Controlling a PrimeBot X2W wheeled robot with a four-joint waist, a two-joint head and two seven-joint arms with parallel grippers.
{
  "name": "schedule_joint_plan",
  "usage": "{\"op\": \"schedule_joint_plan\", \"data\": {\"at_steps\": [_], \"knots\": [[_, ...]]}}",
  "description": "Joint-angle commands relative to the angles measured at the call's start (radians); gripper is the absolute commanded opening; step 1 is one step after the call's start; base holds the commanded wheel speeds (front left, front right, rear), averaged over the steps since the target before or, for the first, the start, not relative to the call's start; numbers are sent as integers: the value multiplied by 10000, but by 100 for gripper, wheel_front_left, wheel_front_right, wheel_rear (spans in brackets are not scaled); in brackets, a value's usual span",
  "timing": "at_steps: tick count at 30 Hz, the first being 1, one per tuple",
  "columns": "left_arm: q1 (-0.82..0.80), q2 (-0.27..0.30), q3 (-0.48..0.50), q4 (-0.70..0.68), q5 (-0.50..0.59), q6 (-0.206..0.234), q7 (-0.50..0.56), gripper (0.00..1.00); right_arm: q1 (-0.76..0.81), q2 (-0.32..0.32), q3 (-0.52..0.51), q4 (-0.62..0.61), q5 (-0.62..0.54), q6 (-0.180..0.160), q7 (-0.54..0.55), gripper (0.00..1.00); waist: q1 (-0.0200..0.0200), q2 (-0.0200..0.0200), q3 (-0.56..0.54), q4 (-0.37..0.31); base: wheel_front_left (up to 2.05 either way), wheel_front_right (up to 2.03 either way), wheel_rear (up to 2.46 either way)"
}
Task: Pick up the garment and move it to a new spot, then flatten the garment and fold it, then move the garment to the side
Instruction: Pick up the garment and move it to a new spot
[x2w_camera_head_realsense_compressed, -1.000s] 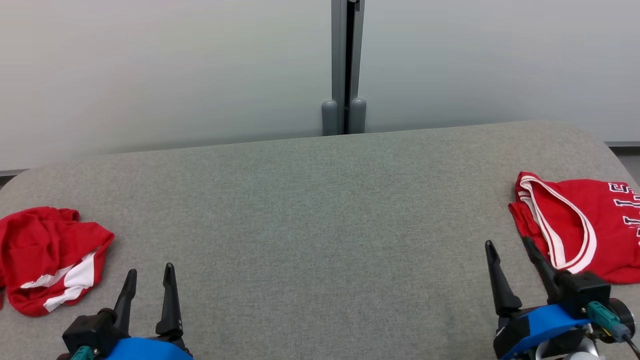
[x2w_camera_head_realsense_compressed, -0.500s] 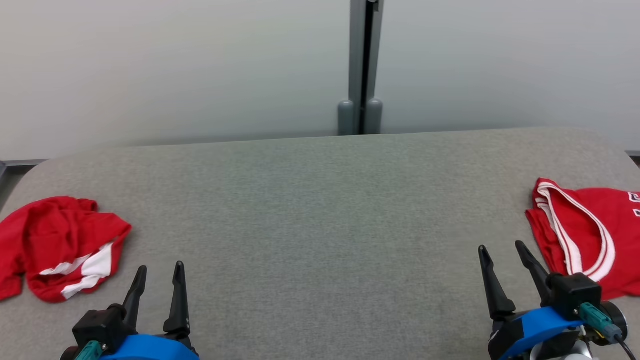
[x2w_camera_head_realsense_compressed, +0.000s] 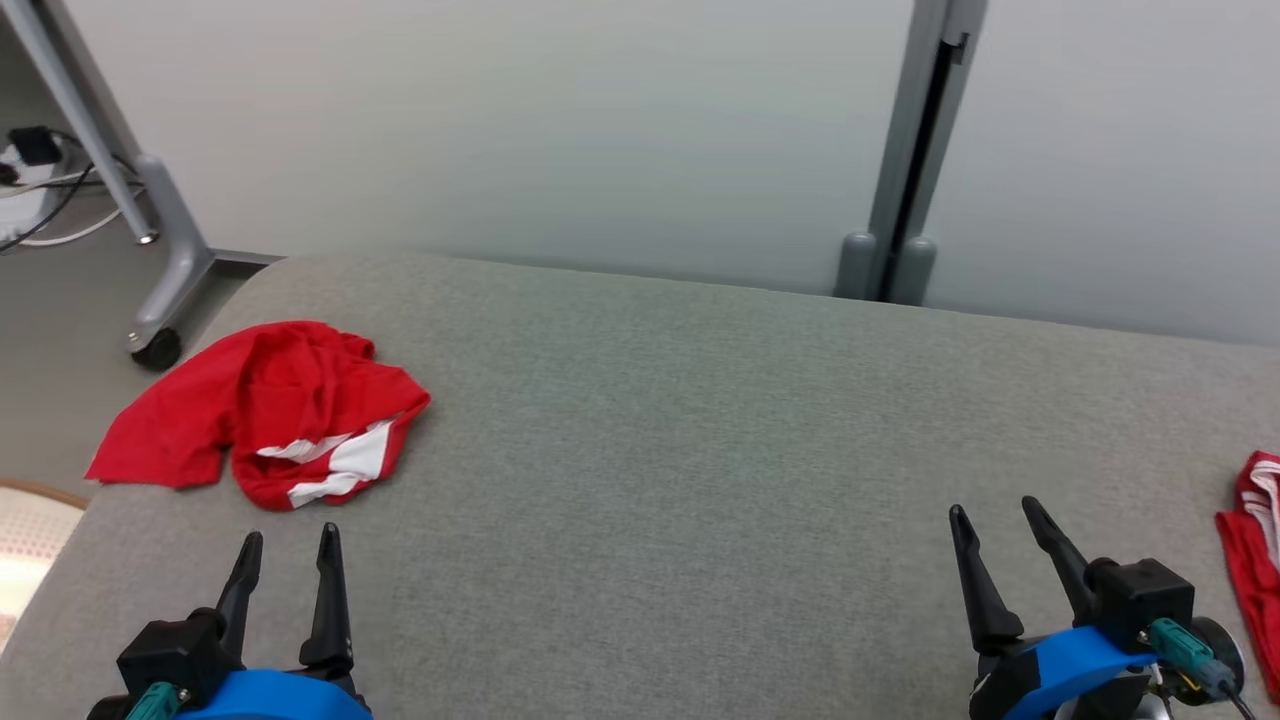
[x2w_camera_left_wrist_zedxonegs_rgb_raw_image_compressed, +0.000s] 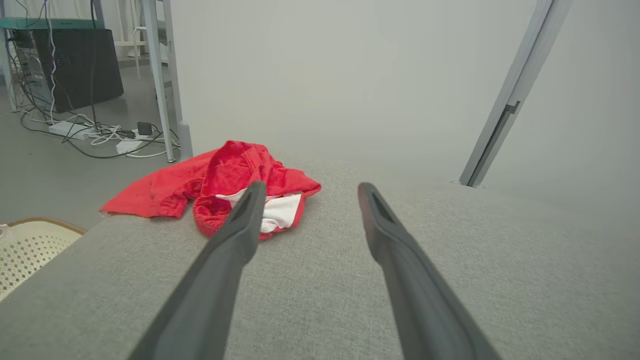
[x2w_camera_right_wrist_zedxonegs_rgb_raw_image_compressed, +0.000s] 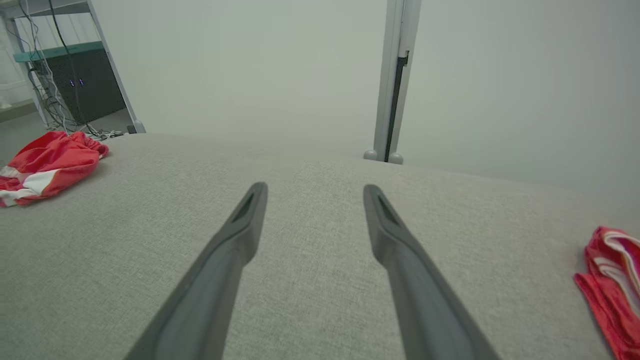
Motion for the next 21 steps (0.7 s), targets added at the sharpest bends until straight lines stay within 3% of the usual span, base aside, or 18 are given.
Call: {"op": "schedule_joint_plan", "data": {"at_steps": [1,9,21], "knots": [[84,65,62,-61,-33,43,46,100,28,43,14,22,-13,2,-49,100,0,0,187,336,0,0,0],[189,108,100,-208,-97,139,60,100,-151,97,159,101,102,2,-128,100,0,0,313,1316,0,0,0],[189,72,146,-278,-206,201,-22,100,-282,131,215,118,17,2,-132,100,0,0,493,1621,0,0,0]]}}
